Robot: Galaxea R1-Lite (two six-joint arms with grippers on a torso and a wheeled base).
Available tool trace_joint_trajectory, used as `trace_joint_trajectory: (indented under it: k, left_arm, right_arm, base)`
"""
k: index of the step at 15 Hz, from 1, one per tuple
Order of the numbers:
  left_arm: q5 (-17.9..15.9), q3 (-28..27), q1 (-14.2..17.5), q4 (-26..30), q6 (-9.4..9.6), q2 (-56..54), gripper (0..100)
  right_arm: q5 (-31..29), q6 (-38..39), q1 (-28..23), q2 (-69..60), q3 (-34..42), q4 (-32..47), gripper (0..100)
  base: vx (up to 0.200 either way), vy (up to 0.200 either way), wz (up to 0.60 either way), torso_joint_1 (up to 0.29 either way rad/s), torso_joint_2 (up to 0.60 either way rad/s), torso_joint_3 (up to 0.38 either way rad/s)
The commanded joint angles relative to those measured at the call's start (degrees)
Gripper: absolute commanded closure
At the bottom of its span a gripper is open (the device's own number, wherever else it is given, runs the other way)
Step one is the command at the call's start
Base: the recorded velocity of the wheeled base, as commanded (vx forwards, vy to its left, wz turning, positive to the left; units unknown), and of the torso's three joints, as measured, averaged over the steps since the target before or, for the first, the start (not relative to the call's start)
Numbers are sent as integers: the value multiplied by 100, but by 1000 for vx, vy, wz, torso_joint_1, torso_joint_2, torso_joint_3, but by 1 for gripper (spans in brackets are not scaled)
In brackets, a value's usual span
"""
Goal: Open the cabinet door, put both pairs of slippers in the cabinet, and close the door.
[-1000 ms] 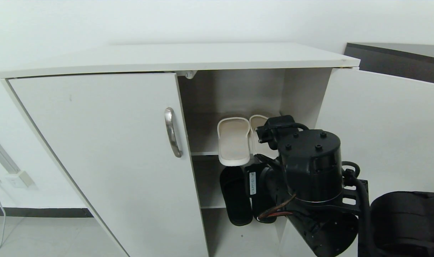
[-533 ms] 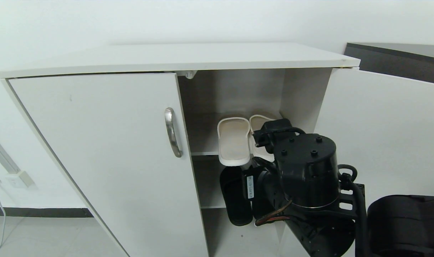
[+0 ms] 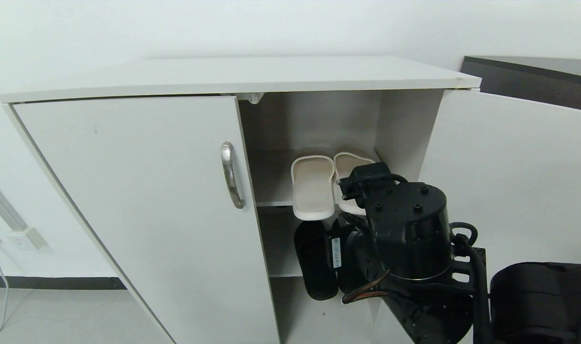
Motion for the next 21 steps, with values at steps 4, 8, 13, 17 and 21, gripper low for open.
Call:
trace_joint_trajectory:
  k: [4,8,13,17,21]
  left_arm:
    - [1,0,0,1,-1,7,100]
    - [1,0,0,1,-10,7,100]
    - [1,0,0,1,-1,7,100]
    - [27,0,0,-7,-10,7,100]
    - [18,0,0,-7,-10,7,100]
  right_arm:
    - [-19,-4,11,25,6,-30,100]
    - [-19,-12,11,34,50,-100,100]
    - [25,-30,-6,34,76,-100,100]
    - [43,-39,-191,148,111,-109,100]
    - [113,-39,-384,236,173,-223,100]
  base:
    - [-200,0,0,0,1,0]
    - [-200,0,0,5,2,0]
    - [-200,0,0,3,3,1]
    - [-150,0,0,-1,3,2]
    - [0,0,0,0,0,0]
